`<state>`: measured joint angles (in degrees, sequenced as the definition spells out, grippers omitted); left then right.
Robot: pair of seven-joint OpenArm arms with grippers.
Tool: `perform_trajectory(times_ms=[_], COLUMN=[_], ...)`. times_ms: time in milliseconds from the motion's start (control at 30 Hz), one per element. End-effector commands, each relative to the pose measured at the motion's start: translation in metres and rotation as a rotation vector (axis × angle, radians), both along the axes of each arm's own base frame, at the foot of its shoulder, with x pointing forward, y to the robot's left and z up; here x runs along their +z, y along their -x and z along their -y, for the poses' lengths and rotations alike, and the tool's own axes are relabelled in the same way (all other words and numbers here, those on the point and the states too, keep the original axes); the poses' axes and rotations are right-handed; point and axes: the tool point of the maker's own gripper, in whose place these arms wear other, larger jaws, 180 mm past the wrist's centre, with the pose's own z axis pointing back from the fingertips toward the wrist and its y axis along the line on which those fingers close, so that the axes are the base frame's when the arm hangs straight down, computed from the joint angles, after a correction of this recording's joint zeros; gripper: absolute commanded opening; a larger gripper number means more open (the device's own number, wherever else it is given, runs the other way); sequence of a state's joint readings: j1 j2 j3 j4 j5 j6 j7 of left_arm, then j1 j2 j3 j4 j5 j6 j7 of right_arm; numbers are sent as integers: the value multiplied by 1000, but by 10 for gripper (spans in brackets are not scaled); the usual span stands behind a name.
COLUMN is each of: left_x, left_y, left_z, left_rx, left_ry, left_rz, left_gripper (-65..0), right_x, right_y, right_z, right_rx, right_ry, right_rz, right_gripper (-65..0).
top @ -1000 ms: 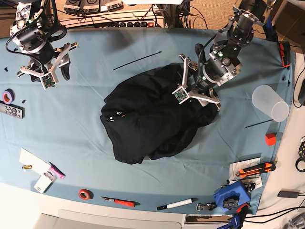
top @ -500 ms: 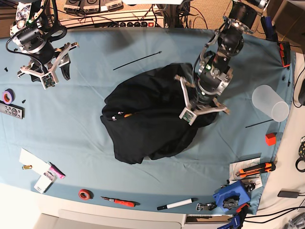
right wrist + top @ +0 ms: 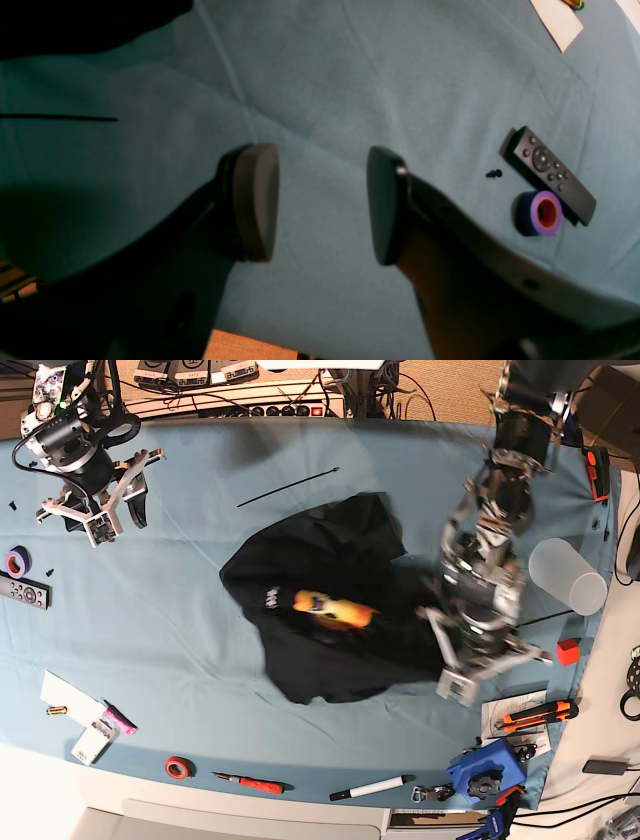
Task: Layout the t-shirt on the table in an organized manner, then fold the t-shirt properly
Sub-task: 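Lift and drag the t-shirt with the left gripper, spreading it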
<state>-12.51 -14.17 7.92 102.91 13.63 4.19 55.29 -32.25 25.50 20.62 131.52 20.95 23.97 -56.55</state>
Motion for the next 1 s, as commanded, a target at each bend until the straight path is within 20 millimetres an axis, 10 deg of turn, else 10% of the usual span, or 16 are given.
perform_trajectory(times_ms=[0,467,667,833,967], left_x=[21,26,4,18,30], left_y=[-8,0,13,16,24], left_z=[-10,-81,-67,-60,2], left_rx=[24,107,18,-9,-353], left_ry=[19,172,189,187,229], left_rz=[63,47,-34,-20,-33], left_gripper=[-650,-650,-324,-315,-341], right_x=[10,18,18,18,18], right_y=[-5,-14,-14,-14,-14], right_z=[-1,-3,-3,-3,-3], right_rx=[14,21,21,20,20], right_ry=[5,-2,-1,-1,-1], right_rz=[41,85,84,83,83], right_gripper=[-363,-363,-363,-363,-363])
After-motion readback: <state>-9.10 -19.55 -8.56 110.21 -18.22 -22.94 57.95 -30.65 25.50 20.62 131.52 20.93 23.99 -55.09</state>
